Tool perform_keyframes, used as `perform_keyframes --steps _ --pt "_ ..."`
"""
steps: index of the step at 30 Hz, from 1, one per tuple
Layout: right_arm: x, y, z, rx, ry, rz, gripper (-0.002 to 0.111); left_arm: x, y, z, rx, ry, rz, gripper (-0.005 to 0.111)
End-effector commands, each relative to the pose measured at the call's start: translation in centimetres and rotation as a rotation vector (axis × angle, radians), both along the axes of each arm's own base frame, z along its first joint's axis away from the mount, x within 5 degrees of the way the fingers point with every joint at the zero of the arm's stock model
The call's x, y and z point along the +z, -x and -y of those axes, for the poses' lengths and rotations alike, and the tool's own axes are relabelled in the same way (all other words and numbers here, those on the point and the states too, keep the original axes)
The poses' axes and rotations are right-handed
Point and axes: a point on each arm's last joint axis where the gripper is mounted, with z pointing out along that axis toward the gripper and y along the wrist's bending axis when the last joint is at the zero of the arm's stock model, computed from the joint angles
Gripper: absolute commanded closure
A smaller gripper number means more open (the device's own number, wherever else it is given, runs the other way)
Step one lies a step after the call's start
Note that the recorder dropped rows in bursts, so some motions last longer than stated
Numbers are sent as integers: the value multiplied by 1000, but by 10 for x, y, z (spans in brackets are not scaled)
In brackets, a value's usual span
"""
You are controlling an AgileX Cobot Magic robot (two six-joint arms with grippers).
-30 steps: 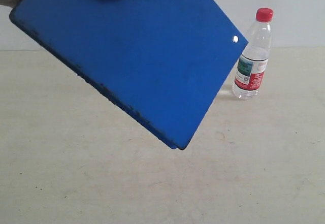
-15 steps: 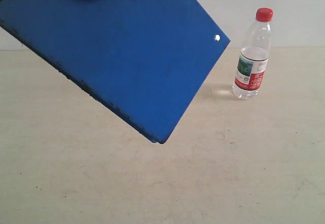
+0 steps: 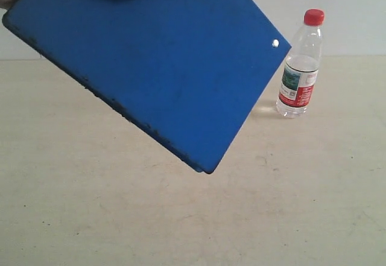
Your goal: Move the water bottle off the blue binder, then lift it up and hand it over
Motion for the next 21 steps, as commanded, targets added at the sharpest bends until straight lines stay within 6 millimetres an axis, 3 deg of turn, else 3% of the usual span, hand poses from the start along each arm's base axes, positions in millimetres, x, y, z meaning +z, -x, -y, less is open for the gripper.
perform_keyframes --steps 1,13,21 --pt "-3 0 1 -12 -153 31 108 -1 0 0 -1 11 3 102" --pt "1 -1 -11 172 -254 63 108 -1 0 0 -1 11 3 102" --pt "-6 1 -15 223 -261 -26 108 -1 0 0 -4 11 0 102"
